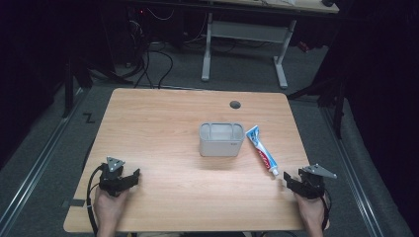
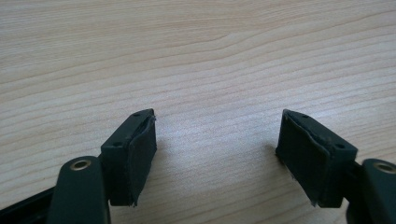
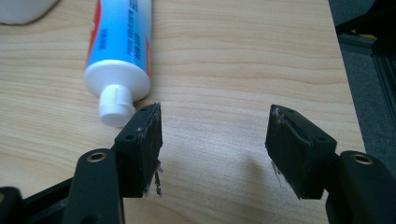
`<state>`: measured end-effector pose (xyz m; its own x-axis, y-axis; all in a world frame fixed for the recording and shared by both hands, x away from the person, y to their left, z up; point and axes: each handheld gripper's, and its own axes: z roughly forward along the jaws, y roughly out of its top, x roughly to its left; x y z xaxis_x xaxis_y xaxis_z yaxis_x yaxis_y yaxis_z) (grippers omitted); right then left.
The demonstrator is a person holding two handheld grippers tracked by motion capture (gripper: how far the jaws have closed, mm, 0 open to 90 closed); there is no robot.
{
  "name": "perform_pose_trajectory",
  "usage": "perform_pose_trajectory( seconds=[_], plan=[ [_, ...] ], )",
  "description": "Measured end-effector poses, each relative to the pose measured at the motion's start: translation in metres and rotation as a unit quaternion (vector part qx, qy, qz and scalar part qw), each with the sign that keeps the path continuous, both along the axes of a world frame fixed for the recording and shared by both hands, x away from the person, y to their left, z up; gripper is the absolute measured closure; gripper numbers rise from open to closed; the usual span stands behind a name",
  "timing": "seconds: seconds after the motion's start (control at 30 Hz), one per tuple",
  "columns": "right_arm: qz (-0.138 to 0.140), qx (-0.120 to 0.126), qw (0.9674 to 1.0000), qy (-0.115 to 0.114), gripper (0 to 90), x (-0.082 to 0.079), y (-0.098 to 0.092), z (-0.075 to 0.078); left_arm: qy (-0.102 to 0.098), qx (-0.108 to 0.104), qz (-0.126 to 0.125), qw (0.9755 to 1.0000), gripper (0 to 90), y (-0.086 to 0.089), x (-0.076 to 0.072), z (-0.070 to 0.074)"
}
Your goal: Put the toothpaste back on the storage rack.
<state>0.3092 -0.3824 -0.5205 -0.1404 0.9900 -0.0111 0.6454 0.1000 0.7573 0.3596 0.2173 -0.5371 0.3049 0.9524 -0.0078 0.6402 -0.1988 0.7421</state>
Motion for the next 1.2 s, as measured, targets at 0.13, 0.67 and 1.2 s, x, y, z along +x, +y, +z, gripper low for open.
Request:
perform_pose_trajectory(
  seconds=[0.13, 0.67, 1.2],
  plan=[
    [-0.002, 0.007, 0.9998, -0.017, 37.0, -0.010, 0.002, 0.004, 0.000, 0.000, 0.000, 1.0000, 28.6, 0.000, 0.000, 0.000],
    [0.009, 0.008, 0.9998, -0.017, 37.5, -0.024, 0.013, 0.004, -0.001, 0.000, 0.000, 1.0000, 28.5, 0.000, 0.000, 0.000],
    [0.049, -0.004, 0.9983, -0.031, 37.9, -0.013, 0.040, 0.014, -0.001, 0.000, 0.002, 1.0000, 28.3, 0.000, 0.000, 0.000]
  ],
)
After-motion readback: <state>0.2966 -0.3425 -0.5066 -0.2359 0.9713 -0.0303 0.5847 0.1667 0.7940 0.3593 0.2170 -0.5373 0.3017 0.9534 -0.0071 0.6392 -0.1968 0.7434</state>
